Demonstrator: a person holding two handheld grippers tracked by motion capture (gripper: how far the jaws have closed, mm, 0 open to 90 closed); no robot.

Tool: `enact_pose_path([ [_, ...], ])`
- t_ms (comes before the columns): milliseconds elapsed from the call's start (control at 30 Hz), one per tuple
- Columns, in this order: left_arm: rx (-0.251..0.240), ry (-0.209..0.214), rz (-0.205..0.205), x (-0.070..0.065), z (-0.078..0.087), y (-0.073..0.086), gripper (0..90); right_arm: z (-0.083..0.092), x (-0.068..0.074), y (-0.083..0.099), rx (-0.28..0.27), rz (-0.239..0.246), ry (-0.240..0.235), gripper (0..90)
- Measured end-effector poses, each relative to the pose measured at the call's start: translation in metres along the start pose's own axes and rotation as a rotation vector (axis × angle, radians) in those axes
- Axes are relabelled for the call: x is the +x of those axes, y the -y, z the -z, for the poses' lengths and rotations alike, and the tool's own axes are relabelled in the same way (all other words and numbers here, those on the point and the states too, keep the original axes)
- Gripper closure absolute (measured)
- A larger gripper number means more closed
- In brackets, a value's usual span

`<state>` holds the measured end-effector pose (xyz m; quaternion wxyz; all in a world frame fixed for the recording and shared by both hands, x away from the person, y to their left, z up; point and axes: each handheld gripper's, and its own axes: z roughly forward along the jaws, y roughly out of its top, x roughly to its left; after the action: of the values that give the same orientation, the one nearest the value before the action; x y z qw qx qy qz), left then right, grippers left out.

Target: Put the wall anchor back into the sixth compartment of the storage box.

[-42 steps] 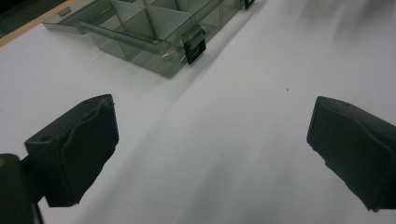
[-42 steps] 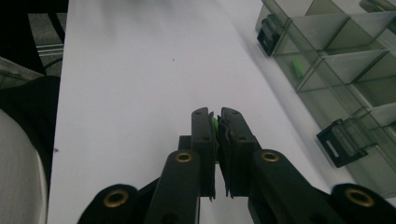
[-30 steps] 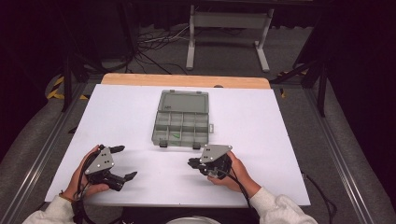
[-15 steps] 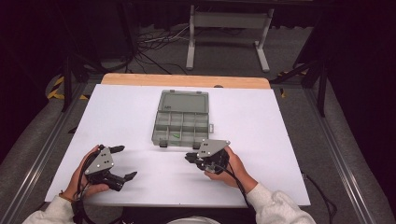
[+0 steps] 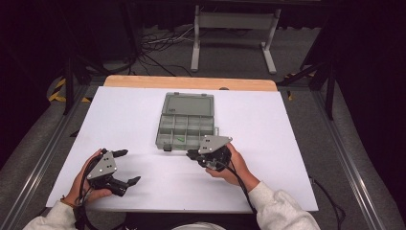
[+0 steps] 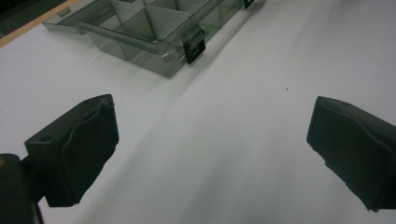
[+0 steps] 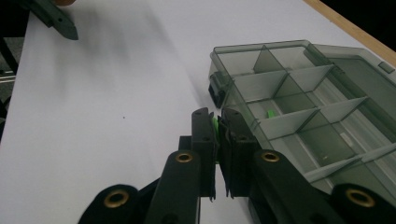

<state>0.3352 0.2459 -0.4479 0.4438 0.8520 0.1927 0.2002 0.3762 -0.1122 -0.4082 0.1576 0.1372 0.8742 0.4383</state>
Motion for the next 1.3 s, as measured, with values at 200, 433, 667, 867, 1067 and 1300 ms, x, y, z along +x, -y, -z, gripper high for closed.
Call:
enact_pose_path([
  [200, 0.001, -0.001, -0.001, 0.0, 0.0, 0.0, 3.1, -0.004, -0.006, -0.006, 0.001, 0.003, 0.005, 85.4],
  [433, 0.002, 0.0, 0.002, 0.0, -0.001, 0.001, 3.2, -0.01, -0.017, -0.015, -0.007, -0.015, 0.026, 85.4],
  [667, 0.002, 0.001, 0.004, 0.0, -0.001, 0.001, 3.1, -0.019, -0.029, -0.023, -0.015, -0.039, 0.035, 85.4],
  [867, 0.002, 0.003, 0.006, 0.0, -0.001, 0.001, 3.2, -0.029, -0.034, -0.027, -0.007, -0.045, 0.036, 85.4],
  [1067, 0.004, 0.007, 0.01, 0.0, -0.002, 0.001, 3.2, -0.036, -0.042, -0.033, -0.008, -0.063, 0.042, 85.3],
  [1300, 0.003, 0.0, 0.004, 0.0, -0.001, 0.001, 3.3, -0.043, -0.046, -0.035, 0.0, -0.068, 0.05, 85.3],
])
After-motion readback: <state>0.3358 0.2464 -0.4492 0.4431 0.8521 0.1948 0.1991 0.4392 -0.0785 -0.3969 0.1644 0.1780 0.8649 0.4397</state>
